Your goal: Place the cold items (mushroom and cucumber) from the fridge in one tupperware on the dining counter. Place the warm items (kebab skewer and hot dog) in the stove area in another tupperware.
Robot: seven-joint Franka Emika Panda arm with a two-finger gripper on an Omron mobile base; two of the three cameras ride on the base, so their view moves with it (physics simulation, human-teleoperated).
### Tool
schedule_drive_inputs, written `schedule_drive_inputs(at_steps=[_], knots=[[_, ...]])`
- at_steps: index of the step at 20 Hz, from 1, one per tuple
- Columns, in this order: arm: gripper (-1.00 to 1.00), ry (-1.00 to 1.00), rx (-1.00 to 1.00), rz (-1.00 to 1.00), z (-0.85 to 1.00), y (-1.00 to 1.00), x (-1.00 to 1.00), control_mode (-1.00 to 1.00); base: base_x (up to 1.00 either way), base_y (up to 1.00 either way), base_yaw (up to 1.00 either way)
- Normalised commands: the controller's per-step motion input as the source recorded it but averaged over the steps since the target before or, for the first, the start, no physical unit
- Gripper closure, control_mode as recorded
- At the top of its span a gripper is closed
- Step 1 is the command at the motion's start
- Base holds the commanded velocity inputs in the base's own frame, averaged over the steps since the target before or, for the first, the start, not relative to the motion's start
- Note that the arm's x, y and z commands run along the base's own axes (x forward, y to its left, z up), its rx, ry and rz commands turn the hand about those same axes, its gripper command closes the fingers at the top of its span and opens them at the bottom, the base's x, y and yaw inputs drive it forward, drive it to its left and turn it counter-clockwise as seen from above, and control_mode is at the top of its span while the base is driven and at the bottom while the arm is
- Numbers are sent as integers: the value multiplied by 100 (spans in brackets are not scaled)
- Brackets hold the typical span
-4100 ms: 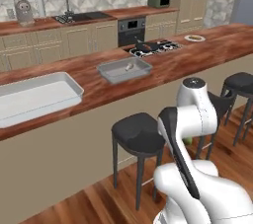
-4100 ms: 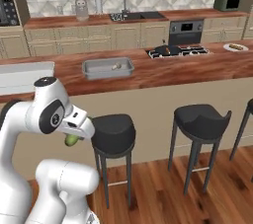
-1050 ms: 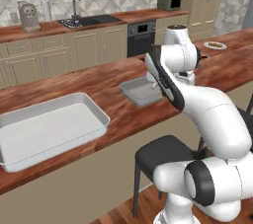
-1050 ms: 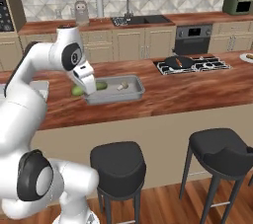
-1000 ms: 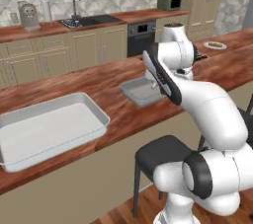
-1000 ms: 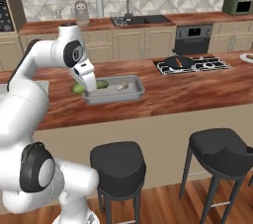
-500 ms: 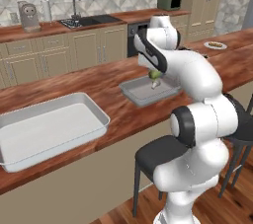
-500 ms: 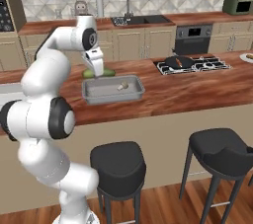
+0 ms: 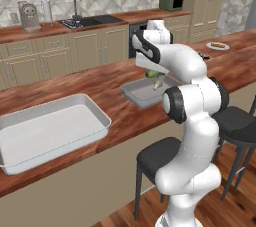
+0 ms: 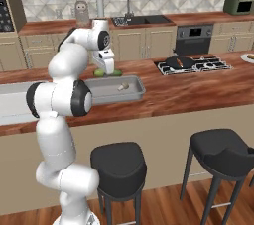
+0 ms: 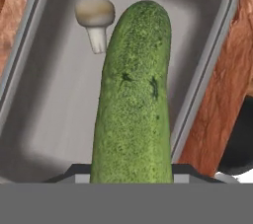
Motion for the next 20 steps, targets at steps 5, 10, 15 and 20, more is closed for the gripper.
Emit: schedule_drive_inputs(at_steps=[5,10,15,20], knots=[[100,0,-10,0,-51,1,25,-100,0,0,0],[100,4,-9,0,-62,0,0,-100,0,0,0],[100,0,0,0,-65,0,6,-100,0,0,0],[100,3,0,0,-28,0,5,-100,0,0,0]])
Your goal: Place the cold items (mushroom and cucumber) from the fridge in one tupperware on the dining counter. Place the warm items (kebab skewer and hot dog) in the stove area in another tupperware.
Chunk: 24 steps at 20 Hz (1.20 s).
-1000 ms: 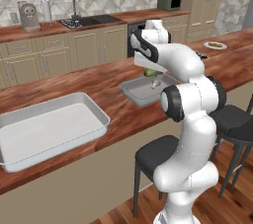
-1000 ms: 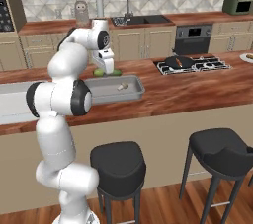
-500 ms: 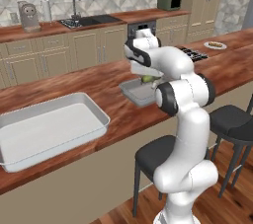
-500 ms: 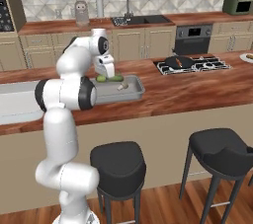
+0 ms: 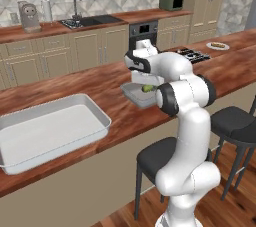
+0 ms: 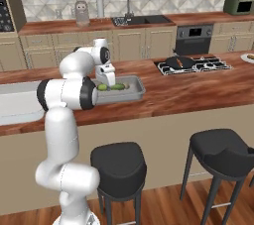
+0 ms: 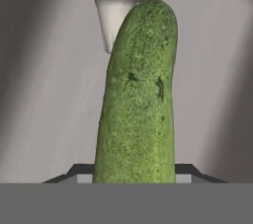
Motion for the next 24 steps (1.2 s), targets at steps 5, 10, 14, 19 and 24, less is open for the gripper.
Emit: schedule_drive_inputs(at_steps=[5,10,14,19,24], knots=[[100,1,0,0,-8,0,5,-100,0,0,0],[-100,0,0,0,0,2,0,-100,0,0,0],[-100,0,0,0,0,0,-4,-100,0,0,0],[-100,0,0,0,4,0,-18,-100,0,0,0],[-100,-1,0,0,33,0,-30,-100,0,0,0]])
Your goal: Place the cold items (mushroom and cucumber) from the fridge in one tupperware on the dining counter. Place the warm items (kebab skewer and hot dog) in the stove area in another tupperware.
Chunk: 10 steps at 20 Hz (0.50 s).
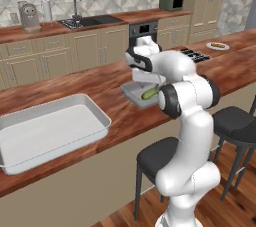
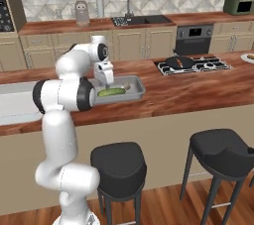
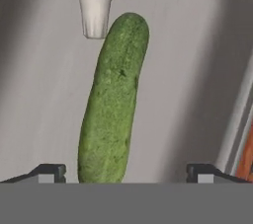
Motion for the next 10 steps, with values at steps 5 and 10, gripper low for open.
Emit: schedule_drive_inputs(at_steps=[5,10], knots=[[-100,-11,-3,0,81,10,-68,-100,0,0,0],[-100,-35,1,9,49,-16,-100,-100,0,0,0]])
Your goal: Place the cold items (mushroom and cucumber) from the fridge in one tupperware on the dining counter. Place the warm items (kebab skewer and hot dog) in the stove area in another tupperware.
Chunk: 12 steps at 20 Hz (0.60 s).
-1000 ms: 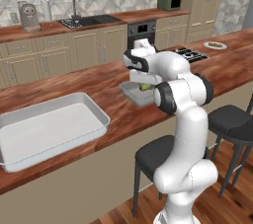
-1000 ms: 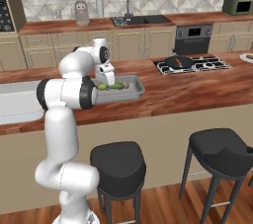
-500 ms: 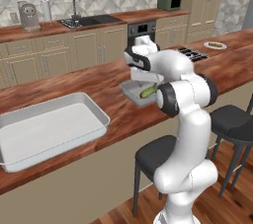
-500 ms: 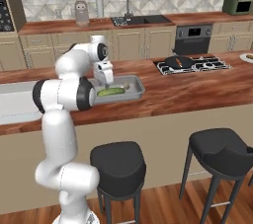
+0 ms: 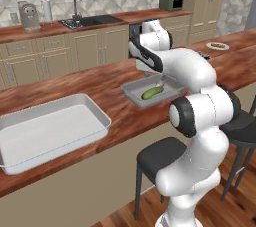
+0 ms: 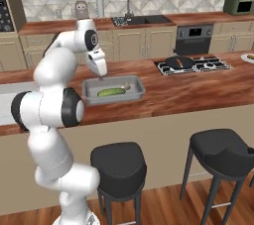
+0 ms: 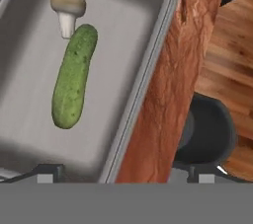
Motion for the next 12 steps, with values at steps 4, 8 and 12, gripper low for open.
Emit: schedule_drive_inputs(at_steps=[4,8,12], knots=[[-100,-41,9,23,6,-18,-100,-100,0,0,0],[-100,-15,9,45,9,-12,-100,-100,0,0,0],[-100,1,-5,58,34,0,-100,-100,0,0,0]])
